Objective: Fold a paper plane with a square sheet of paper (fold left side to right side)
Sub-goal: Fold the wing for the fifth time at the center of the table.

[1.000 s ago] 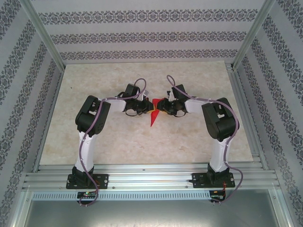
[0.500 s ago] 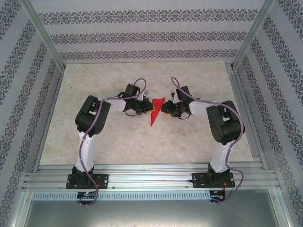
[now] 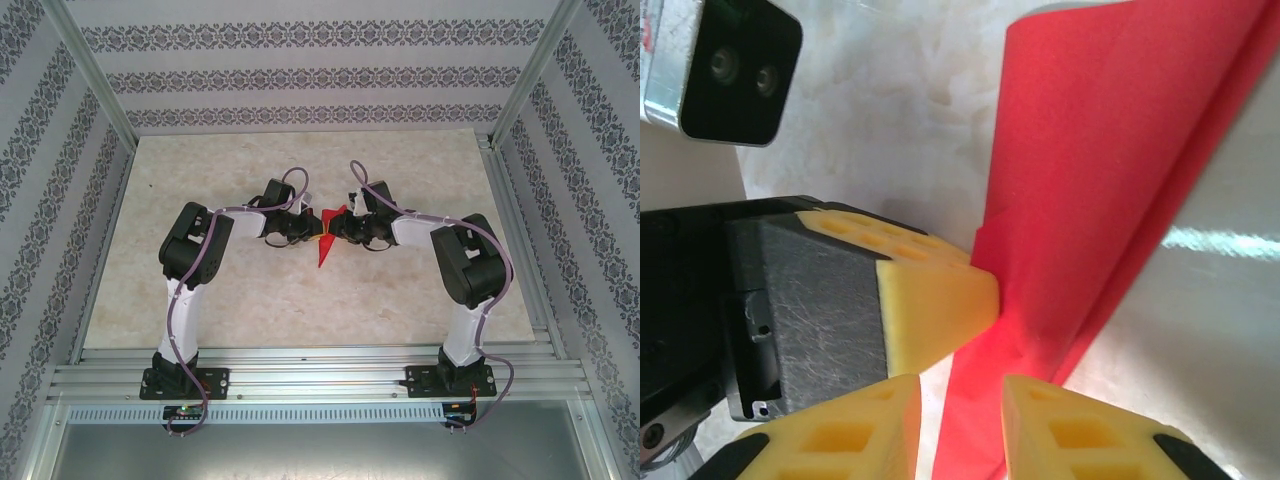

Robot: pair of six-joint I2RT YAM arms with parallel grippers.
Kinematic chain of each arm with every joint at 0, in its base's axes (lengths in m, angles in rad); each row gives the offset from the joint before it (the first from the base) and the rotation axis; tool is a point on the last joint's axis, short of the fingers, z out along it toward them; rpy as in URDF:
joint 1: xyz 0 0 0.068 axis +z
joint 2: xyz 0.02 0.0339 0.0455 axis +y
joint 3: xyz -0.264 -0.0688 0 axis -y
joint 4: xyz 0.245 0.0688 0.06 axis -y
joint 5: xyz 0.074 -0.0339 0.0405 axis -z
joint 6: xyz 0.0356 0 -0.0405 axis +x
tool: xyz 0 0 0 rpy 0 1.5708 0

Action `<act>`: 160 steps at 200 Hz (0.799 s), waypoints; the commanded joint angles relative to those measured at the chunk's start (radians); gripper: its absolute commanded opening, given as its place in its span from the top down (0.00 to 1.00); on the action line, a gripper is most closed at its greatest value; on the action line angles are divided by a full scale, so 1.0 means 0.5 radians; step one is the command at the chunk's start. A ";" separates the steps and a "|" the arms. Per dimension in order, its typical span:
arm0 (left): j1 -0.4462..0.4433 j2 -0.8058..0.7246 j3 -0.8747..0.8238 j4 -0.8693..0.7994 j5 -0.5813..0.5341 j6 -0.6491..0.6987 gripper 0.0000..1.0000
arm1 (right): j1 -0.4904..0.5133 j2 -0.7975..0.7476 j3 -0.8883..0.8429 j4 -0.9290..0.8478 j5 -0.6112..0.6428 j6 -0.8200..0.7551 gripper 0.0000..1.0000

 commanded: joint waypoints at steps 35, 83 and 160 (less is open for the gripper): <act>0.017 0.011 -0.086 0.005 -0.064 0.038 1.00 | 0.027 0.107 0.090 0.105 -0.043 0.046 0.76; 0.017 0.010 -0.111 0.016 -0.091 0.023 1.00 | 0.029 0.172 0.095 0.143 -0.032 0.058 0.77; 0.016 0.002 -0.135 0.011 -0.120 0.019 1.00 | 0.030 0.258 0.120 0.172 -0.029 0.056 0.78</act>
